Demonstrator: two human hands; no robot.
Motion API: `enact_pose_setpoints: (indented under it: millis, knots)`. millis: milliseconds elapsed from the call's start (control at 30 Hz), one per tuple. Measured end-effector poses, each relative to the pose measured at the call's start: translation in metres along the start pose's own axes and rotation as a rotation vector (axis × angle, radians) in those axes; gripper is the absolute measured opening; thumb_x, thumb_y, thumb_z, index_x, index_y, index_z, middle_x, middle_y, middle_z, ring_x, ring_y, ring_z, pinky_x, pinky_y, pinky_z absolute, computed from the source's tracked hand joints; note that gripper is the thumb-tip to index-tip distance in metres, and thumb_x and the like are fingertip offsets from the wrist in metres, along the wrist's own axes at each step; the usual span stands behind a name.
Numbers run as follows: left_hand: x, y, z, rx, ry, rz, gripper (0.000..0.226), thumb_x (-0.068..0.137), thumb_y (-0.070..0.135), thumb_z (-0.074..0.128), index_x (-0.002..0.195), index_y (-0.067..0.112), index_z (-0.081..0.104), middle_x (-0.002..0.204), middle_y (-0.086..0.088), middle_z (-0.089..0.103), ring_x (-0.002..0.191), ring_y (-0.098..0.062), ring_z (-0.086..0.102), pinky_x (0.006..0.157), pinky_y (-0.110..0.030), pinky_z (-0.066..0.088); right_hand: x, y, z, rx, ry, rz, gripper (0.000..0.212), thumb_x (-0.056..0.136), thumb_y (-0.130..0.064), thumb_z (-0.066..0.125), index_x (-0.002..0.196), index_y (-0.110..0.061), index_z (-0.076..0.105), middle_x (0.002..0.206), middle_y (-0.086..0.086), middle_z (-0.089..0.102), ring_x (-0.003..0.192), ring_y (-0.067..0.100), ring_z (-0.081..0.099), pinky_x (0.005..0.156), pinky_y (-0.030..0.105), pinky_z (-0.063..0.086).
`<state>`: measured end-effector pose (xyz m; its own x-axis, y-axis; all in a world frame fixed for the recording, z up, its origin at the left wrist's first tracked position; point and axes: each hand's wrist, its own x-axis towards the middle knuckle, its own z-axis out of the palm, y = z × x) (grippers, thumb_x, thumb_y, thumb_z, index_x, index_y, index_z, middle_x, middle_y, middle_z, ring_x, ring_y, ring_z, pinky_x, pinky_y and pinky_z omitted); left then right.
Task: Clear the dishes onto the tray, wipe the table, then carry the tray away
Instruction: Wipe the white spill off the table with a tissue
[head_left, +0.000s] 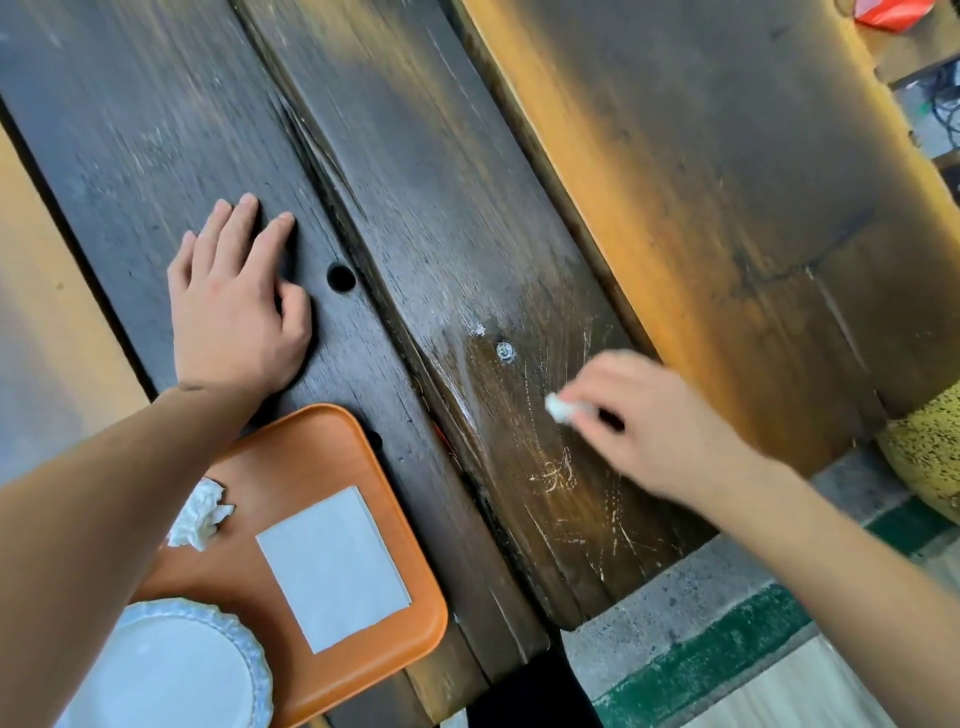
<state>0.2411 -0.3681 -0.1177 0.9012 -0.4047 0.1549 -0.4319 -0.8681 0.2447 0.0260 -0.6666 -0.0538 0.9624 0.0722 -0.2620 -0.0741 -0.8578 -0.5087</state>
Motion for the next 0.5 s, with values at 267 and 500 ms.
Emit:
enact_pose_setpoints:
  millis: [267, 500]
  knots:
    - [0.000, 0.001, -0.003, 0.002, -0.005, -0.001, 0.059, 0.089, 0.025, 0.040, 0.147, 0.015, 0.050, 0.160, -0.012, 0.040, 0.152, -0.031, 0.029, 0.123, -0.047, 0.016, -0.011, 0.008, -0.020, 0.092, 0.235, 0.132, 0.019, 0.094, -0.028, 0.064, 0.106, -0.018, 0.075, 0.095, -0.009, 0.066, 0.087, 0.002, 0.059, 0.081, 0.018, 0.051]
    - [0.000, 0.001, 0.000, 0.007, 0.001, -0.003, 0.060, 0.088, 0.026, 0.040, 0.147, 0.017, 0.049, 0.160, -0.011, 0.040, 0.152, -0.031, 0.030, 0.122, -0.048, 0.020, 0.040, 0.042, -0.029, -0.014, 0.294, 0.133, 0.016, 0.096, -0.024, 0.064, 0.104, -0.017, 0.076, 0.094, -0.001, 0.065, 0.085, 0.014, 0.058, 0.080, 0.036, 0.053]
